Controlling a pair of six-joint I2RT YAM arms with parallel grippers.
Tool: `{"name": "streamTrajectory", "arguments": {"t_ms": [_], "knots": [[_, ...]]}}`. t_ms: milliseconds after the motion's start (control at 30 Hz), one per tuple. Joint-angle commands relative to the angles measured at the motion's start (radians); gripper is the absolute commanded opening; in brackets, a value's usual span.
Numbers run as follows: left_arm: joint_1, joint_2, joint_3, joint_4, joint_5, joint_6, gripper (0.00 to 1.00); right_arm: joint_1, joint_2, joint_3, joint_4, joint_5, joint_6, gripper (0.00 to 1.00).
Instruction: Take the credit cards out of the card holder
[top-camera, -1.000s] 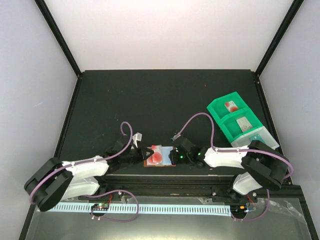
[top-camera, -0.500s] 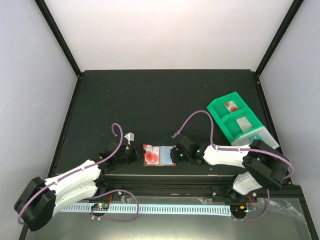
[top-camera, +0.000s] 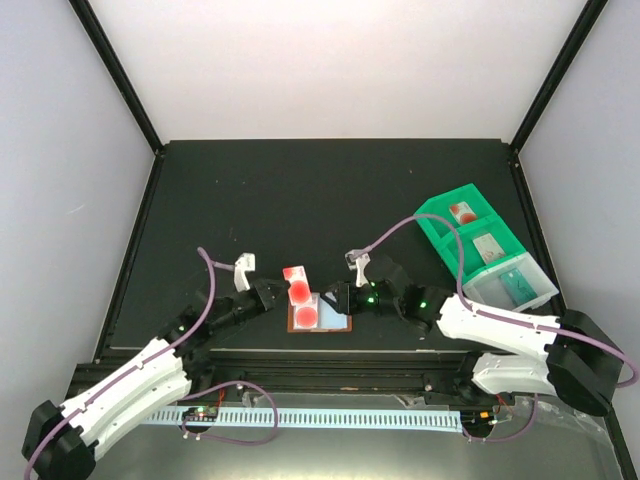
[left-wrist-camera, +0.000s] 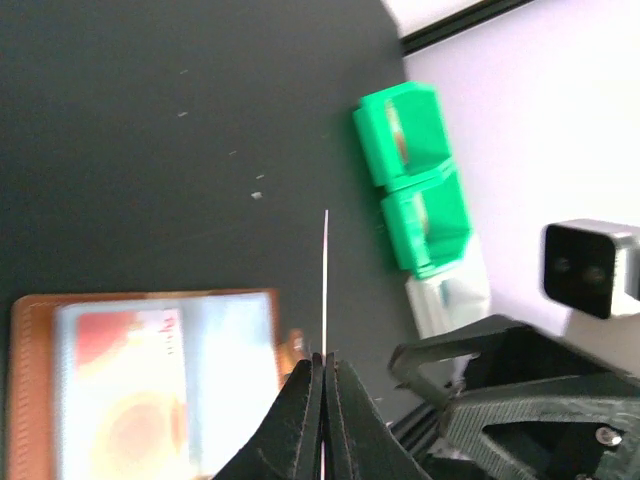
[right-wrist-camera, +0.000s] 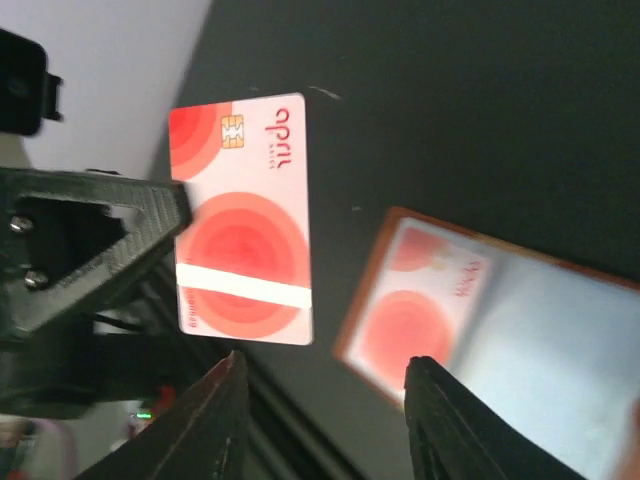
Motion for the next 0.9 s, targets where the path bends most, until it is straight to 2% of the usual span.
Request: {"name": "streamTrajectory", "arguments": {"t_ms": [0,100,200,433,700,867], "knots": [[0.006,-0.067,-0.015,0.117,0.038,-0.08,0.02,-0.005,-0.013,-0.04,0.223,-0.167,0.143,0.5],[0.006,-0.091,-0.039,0.187,0.057,-0.12,0.02,-0.004,0.018,-0.041,0.321,-0.235,0.198,0.58],[0.006,-0.101,-0.062,0.245,0.07,-0.144,0.01,-0.004,0.047,-0.045,0.404,-0.278,0.243,0.59],[0.005,-0.109,-0.123,0.364,0.087,-0.193,0.01,-0.004,0.048,-0.051,0.437,-0.282,0.247,0.38],[0.006,-0.155,-0.138,0.355,0.065,-0.215,0.02,-0.004,0.035,-0.048,0.411,-0.261,0.265,0.37],[0.005,-0.154,-0.143,0.381,0.087,-0.228,0.02,-0.004,0.01,-0.06,0.45,-0.267,0.262,0.12]]}}
